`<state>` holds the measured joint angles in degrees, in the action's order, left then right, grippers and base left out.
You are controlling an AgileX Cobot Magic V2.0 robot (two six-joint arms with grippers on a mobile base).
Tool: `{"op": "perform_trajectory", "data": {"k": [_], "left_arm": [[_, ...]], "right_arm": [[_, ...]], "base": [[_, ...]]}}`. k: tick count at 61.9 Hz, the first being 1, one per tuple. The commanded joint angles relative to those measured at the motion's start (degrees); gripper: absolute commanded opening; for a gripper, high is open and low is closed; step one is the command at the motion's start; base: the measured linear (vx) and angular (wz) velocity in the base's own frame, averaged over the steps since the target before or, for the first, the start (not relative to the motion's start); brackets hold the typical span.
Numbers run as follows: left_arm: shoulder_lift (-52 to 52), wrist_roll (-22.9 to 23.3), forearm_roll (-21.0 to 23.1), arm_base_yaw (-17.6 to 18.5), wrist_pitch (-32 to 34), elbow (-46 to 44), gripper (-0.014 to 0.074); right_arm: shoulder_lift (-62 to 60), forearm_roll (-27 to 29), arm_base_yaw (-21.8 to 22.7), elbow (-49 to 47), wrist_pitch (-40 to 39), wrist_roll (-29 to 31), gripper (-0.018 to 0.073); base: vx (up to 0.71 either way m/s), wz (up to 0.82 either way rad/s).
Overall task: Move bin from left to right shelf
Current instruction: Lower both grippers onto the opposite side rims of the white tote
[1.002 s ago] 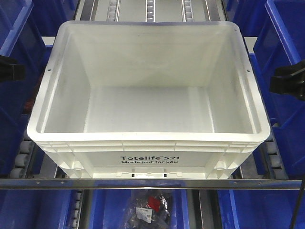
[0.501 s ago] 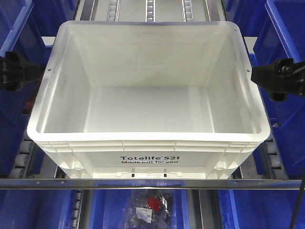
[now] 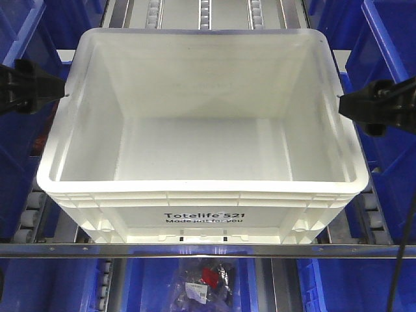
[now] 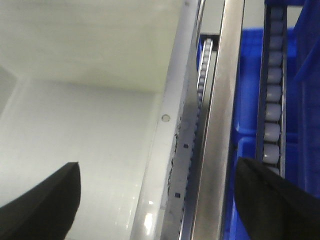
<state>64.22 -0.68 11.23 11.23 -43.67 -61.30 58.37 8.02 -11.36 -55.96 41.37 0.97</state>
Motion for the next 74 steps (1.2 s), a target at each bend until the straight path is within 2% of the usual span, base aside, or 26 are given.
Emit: {"op": "perform_trajectory", "data": {"k": [1, 15, 25, 48, 74], "left_arm": [[2.00, 0.68, -0.73, 0.30, -1.27, -5.67, 0.0532], [12.22, 0.68, -0.67, 0.30, -7.85, -15.94, 0.0532], [17.32, 0.68, -0.67, 0.30, -10.40, -19.94, 0.0532], [24.48, 0.37, -0.36, 0.37, -10.13, -20.21, 0.0532], [25.21, -0.13, -0.25, 0.37, -9.43, -20.21, 0.0532]], "right_arm": [[2.88, -0.15, 0.31, -5.61, 0.29, 0.51, 0.0594], [13.00, -0.20, 0.31, -16.04, 5.73, 0.70, 0.0594], [18.36, -0.20, 0.31, -20.59, 7.60, 0.70, 0.0594], [26.18, -0.14, 0.31, -22.02, 7.63, 0.70, 0.0594], [29.56, 0.06, 0.31, -22.02, 8.09, 0.70, 0.0594]], "base": [[0.00, 0.00], [0.00, 0.00], [0.00, 0.00], [0.00, 0.00], [0.00, 0.00]]}}
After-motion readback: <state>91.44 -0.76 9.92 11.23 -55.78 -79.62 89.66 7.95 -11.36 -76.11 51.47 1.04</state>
